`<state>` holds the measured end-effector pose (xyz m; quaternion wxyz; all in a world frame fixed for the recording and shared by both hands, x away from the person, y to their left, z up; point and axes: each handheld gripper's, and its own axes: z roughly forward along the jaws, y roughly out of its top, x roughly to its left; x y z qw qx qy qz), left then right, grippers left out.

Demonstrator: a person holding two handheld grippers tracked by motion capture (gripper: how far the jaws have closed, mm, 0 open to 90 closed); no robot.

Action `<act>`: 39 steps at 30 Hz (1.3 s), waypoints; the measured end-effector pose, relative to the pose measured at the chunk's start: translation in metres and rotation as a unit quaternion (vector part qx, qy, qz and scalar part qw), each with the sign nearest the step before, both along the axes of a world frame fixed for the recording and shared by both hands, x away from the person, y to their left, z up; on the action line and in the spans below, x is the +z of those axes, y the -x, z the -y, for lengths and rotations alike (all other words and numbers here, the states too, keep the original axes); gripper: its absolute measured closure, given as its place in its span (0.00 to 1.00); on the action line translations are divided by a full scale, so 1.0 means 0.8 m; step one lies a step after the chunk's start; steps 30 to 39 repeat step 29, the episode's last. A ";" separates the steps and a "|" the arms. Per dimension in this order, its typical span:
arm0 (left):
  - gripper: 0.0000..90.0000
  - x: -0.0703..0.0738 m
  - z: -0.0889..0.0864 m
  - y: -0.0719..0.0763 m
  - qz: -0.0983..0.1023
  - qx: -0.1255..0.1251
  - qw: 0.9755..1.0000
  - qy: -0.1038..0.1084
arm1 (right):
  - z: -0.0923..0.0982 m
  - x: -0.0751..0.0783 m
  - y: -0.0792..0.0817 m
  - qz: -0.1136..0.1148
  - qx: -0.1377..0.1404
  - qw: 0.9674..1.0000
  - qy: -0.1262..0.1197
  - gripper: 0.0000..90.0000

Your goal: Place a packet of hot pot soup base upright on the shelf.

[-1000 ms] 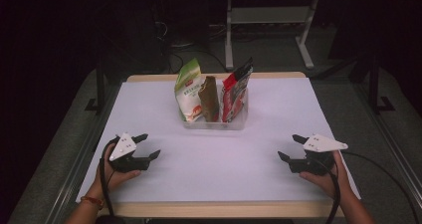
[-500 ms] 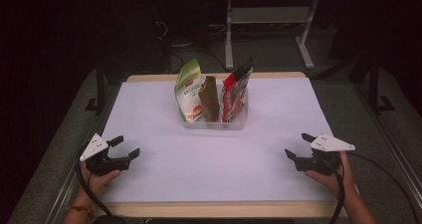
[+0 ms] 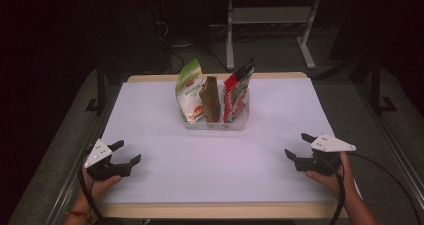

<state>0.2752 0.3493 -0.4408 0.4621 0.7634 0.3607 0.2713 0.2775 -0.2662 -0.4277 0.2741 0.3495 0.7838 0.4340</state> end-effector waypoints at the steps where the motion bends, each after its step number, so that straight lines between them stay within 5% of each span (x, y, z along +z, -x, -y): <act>1: 0.17 0.002 0.000 0.001 0.003 -0.001 1.000 0.008 | -0.001 0.000 0.000 0.000 0.002 1.000 0.001 0.23; 39: 0.18 0.006 0.006 -0.002 -0.002 -0.003 1.000 -0.002 | 0.001 -0.010 -0.010 -0.012 -0.011 1.000 0.002 0.25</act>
